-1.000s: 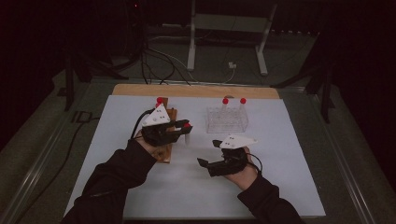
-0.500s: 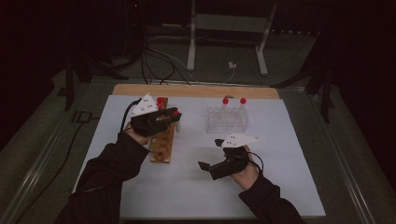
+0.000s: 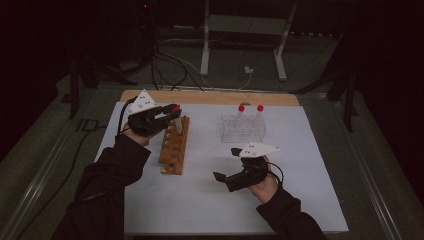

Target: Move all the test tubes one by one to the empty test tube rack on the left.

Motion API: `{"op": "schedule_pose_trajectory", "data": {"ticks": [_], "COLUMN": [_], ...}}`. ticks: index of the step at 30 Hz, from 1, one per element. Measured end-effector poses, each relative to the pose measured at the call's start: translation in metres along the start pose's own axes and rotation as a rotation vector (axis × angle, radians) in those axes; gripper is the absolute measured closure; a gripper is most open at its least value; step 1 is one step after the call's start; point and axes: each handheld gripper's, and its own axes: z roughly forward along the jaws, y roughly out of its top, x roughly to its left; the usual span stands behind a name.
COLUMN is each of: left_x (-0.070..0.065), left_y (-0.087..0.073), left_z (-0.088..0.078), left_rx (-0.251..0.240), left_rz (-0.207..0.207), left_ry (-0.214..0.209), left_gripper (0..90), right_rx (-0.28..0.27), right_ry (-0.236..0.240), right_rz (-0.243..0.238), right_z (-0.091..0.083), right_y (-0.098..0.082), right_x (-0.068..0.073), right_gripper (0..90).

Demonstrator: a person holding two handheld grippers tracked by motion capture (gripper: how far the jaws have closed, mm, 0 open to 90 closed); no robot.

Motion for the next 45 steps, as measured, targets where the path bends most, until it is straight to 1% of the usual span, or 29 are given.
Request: {"op": "schedule_pose_trajectory", "data": {"ticks": [5,6,8,10,11,13,14,15,21,23,29,31,32,34,35,41,42,45], "left_x": [0.009,0.011,0.014,0.017,0.019,0.021,0.023,0.023,0.029,0.031,0.032,0.032,0.032,0.032,0.031,0.030,0.030,0.029], "left_y": [-0.003,-0.004,-0.005,-0.007,-0.008,-0.010,-0.011,-0.013,-0.023,-0.027,-0.039,-0.042,-0.044,-0.047,-0.048,-0.058,-0.059,-0.063], "left_z": [0.000,0.001,0.002,0.003,0.004,0.006,0.007,0.009,0.017,0.019,0.025,0.027,0.027,0.029,0.030,0.036,0.037,0.039], "left_rx": [0.003,0.004,0.004,0.003,0.007,0.008,0.011,0.014,0.030,0.036,0.057,0.064,0.066,0.072,0.073,0.104,0.104,0.115], "left_rz": [-0.013,-0.018,-0.023,-0.027,-0.032,-0.035,-0.040,-0.039,-0.060,-0.071,-0.090,-0.089,-0.097,-0.094,-0.100,-0.100,-0.107,-0.104], "left_ry": [0.043,0.046,0.069,0.086,0.088,0.108,0.106,0.118,0.141,0.140,0.140,0.144,0.140,0.141,0.136,0.136,0.134,0.135], "left_gripper": [72.1,72.1,72.1,72.1,72.1,72.1,72.1,72.1,72.1,72.1,72.1,72.1,72.1,72.1,72.1,72.1,72.1,72.1], "right_rx": [-0.003,-0.003,-0.003,-0.003,-0.004,-0.005,-0.004,-0.005,-0.008,-0.008,-0.010,-0.009,-0.009,-0.007,-0.006,-0.007,-0.008,-0.007], "right_ry": [0.002,0.001,0.001,0.003,0.002,0.004,0.003,0.002,0.004,0.004,0.005,0.004,0.004,0.004,0.002,0.001,0.002,0.002], "right_rz": [0.000,0.002,0.002,0.002,0.002,0.004,0.004,0.006,0.003,0.006,0.011,0.008,0.009,0.009,0.009,0.012,0.012,0.016], "right_z": [0.000,0.000,-0.001,-0.001,-0.001,-0.001,-0.001,-0.001,-0.002,-0.002,-0.002,-0.002,-0.002,-0.002,-0.002,-0.002,-0.002,-0.003], "right_y": [0.000,0.000,0.000,0.000,0.000,0.000,0.000,0.000,-0.001,-0.001,-0.001,-0.001,-0.001,-0.002,-0.002,-0.002,-0.002,-0.002], "right_x": [-0.001,-0.001,-0.001,-0.001,-0.001,-0.002,-0.002,-0.002,-0.003,-0.003,-0.004,-0.004,-0.004,-0.004,-0.004,-0.005,-0.005,-0.005], "right_gripper": [0.0,0.0,0.0,0.0,0.0,0.0,0.0,0.0,0.0,0.0,0.0,0.0,0.0,0.0,0.0,0.0,0.0,0.0]}}
